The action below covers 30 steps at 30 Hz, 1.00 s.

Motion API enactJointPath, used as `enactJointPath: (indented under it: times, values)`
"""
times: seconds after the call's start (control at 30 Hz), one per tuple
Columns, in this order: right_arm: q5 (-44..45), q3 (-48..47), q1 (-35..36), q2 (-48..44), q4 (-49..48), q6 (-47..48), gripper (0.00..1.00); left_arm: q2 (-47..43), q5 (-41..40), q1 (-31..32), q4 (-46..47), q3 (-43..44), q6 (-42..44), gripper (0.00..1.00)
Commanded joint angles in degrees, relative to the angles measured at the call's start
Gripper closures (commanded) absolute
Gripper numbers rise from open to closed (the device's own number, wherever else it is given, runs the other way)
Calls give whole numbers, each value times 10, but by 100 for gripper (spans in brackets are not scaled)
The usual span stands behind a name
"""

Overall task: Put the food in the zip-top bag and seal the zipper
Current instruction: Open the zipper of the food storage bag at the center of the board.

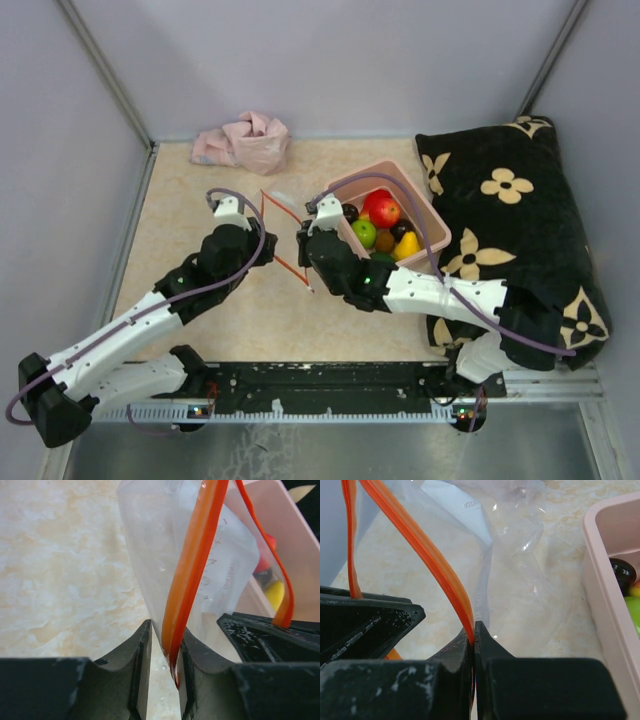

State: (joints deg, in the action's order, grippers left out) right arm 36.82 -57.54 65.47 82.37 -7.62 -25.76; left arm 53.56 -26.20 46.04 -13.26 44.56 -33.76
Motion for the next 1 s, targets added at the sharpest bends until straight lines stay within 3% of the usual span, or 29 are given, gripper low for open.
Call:
enactJointPath:
  times: [0.0, 0.1, 0.33, 0.5, 0.67, 0.97]
  values:
    - [33, -19, 6, -13, -20, -18, 100, -11, -41, 4, -39, 18, 21, 71]
    - [38, -16, 5, -15, -18, -23, 100, -20, -43, 4, -53, 23, 28, 73]
    - [36, -23, 2, -17, 9, -21, 100, -18, -36, 4, -102, 47, 45, 100]
    - [-2, -21, -25, -33, 40, -20, 100, -31, -52, 4, -158, 89, 85, 100]
    - [-98, -44, -53, -28, 59, -7, 100, -7, -8, 4, -201, 141, 120, 100]
    - [-169, -114, -57, 24, 67, 21, 72, 27, 67, 4, -208, 169, 124, 100]
